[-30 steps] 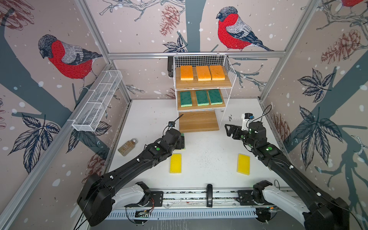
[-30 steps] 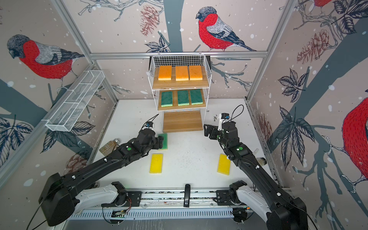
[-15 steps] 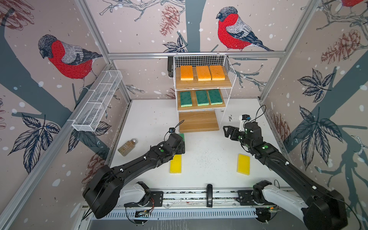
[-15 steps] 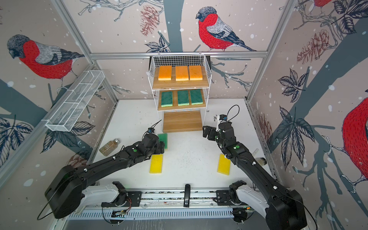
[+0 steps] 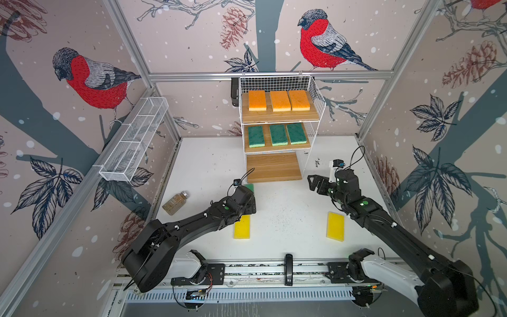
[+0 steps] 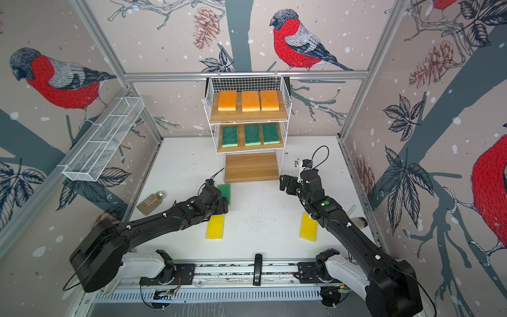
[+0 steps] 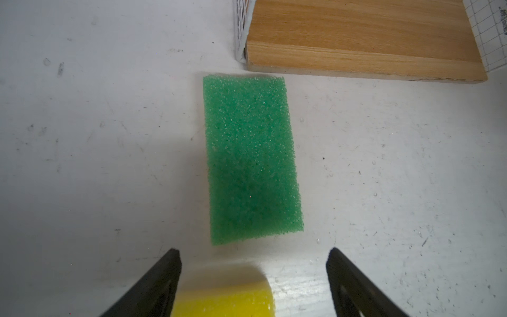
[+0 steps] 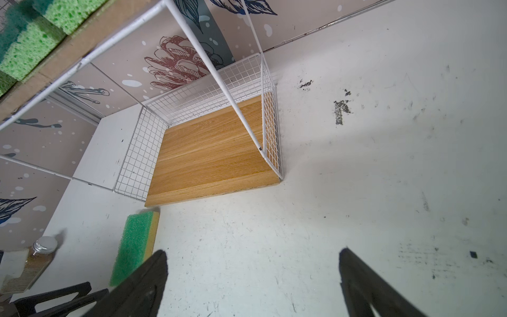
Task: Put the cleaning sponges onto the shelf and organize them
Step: 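Close the left gripper on the bright green sponge's near end and lift it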
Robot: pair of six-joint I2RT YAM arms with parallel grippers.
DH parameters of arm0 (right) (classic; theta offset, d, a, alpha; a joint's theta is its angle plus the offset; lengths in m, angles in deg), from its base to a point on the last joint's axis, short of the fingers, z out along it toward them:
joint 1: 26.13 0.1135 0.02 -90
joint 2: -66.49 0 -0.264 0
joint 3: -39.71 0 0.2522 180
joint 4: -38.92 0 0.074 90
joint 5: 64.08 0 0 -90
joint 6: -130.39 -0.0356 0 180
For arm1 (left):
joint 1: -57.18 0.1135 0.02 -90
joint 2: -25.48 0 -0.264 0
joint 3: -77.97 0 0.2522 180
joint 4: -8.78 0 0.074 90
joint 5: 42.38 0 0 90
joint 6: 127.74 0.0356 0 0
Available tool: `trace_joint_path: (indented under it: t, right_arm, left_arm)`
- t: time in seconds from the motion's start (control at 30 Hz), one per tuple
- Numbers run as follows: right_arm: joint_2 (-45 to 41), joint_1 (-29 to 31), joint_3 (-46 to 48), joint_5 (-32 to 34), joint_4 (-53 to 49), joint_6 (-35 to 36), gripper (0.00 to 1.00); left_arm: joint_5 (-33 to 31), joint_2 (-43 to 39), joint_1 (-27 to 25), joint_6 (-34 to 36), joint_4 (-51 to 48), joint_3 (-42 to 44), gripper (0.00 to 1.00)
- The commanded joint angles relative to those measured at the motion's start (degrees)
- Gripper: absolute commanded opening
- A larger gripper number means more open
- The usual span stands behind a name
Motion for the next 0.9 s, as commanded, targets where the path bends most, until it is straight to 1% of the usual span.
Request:
trace_joint_path:
  t: [0.0, 0.3, 0.57, 0.87]
  right_arm:
    - [-0.01, 0.01, 0.15, 0.69, 1.83, -0.13, 0.97]
    - [-0.45, -0.08, 0.49, 1.50, 1.31, 0.30, 0.98]
    - [-0.73, -0.56, 0.93, 2.22, 1.22, 1.04, 0.98]
    - [-0.46, -1.66, 1.26, 1.49, 1.45, 1.25, 0.99]
  left_arm:
    - [0.31, 1.45, -0.03, -0.57, 3.53, 0.22, 0.84]
    - [0.34, 6.70, 0.02, -0.48, 5.18, -1.76, 0.85]
    - [-0.60, 11.39, 0.03, -1.76, 4.81, -4.06, 0.84]
    - [-1.89, 13.96, -0.03, -3.68, 4.45, -5.48, 0.83]
